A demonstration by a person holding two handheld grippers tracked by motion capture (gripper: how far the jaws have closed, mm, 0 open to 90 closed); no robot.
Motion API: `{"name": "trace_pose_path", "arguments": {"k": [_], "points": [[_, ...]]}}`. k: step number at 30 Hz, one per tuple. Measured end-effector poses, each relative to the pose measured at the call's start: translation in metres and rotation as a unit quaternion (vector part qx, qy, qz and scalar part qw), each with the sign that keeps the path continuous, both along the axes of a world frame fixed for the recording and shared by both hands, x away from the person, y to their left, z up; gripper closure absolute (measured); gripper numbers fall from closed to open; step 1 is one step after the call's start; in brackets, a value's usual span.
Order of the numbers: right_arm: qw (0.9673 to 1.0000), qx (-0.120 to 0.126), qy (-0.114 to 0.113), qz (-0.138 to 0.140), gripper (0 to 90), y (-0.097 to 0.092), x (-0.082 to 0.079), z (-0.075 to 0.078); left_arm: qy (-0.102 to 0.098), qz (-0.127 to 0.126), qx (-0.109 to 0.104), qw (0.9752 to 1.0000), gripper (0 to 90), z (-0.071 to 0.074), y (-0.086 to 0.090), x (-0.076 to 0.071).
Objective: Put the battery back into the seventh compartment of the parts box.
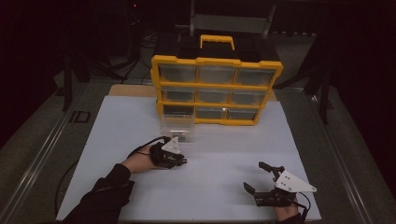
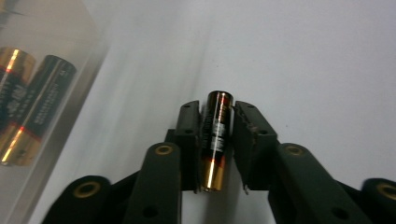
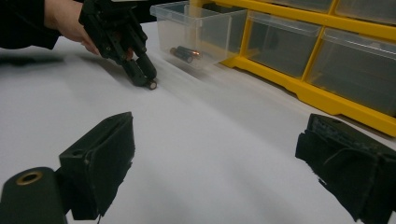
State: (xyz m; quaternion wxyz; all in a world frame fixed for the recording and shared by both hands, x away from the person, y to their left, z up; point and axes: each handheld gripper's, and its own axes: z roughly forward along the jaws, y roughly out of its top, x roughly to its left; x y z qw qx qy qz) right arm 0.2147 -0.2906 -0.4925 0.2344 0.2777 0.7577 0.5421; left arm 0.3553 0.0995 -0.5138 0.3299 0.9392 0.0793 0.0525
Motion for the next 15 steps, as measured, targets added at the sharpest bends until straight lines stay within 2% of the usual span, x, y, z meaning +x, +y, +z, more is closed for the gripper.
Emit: {"name": "trace_pose_path", "arguments": {"k": [8,11,13,15], "points": [[1.0,-0.001,-0.001,0.0,9.2,0.0001,-0.0002,0.0002,0.01,-0.001,0.001,0.9999,74.2,-0.0005,-0.0001,0.0014],[1.0,-0.001,0.0,0.001,9.2,0.0002,0.0,-0.0001,0.003,-0.005,0.012,0.9999,74.6,0.001,-0.003,0.0003],[1.0,-0.002,-0.001,0.001,9.2,0.0005,-0.0001,0.0001,-0.011,-0.016,0.023,0.9996,75.0,0.0023,-0.0049,-0.001],[1.0,-0.001,-0.001,0.0,9.2,0.0003,-0.0004,0.0003,-0.011,-0.015,0.023,0.9995,75.1,0.0022,-0.0049,-0.0012]]}}
